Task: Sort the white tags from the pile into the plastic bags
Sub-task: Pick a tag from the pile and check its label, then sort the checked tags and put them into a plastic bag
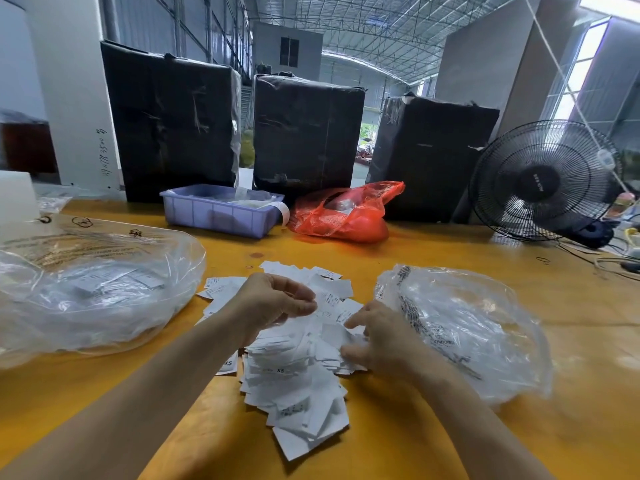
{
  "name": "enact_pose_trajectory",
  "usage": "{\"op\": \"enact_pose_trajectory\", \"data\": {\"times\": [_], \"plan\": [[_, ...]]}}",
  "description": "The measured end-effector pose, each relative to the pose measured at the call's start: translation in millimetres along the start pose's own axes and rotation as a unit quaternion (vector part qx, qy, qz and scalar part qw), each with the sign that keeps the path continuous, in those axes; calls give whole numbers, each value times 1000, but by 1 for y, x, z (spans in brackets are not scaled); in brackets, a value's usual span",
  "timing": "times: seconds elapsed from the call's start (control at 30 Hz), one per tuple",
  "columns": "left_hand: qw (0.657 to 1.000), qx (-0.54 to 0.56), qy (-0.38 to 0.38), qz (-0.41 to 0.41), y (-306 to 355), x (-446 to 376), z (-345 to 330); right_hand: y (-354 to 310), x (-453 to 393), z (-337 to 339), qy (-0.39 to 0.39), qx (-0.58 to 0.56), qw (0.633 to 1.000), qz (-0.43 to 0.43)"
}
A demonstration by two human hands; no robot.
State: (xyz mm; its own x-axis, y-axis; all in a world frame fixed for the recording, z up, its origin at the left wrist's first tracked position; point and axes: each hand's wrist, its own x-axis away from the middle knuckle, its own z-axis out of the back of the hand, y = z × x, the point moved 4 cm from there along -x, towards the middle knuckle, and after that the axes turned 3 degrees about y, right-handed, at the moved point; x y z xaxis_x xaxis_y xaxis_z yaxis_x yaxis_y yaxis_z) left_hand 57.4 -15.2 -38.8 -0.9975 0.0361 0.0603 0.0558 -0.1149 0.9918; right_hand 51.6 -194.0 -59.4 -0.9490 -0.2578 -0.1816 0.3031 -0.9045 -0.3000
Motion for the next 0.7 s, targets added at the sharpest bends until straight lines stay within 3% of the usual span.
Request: {"op": "enact_pose_trajectory", "data": {"times": [0.1,0.3,0.4,0.47,0.53,0.57,0.7], "plan": [[1000,-6,1,1,-1,0,1,-10,5,1,-24,61,997,42],[1000,-11,7,7,-3,-1,0,-7,4,9,23,71,995,71],[1000,-9,15,2,-3,-2,0,-7,5,23,139,-69,987,34],[1000,2,19,0,-2,-2,0,-3,6,34,175,-310,934,-17],[1000,11,20,4,0,-1,0,-2,6,36,115,-546,828,-59],[1000,14,19,5,1,-1,0,-3,7,36,91,-600,792,-68],[1000,20,7,10,2,1,-2,-6,7,34,67,-616,782,-65]]}}
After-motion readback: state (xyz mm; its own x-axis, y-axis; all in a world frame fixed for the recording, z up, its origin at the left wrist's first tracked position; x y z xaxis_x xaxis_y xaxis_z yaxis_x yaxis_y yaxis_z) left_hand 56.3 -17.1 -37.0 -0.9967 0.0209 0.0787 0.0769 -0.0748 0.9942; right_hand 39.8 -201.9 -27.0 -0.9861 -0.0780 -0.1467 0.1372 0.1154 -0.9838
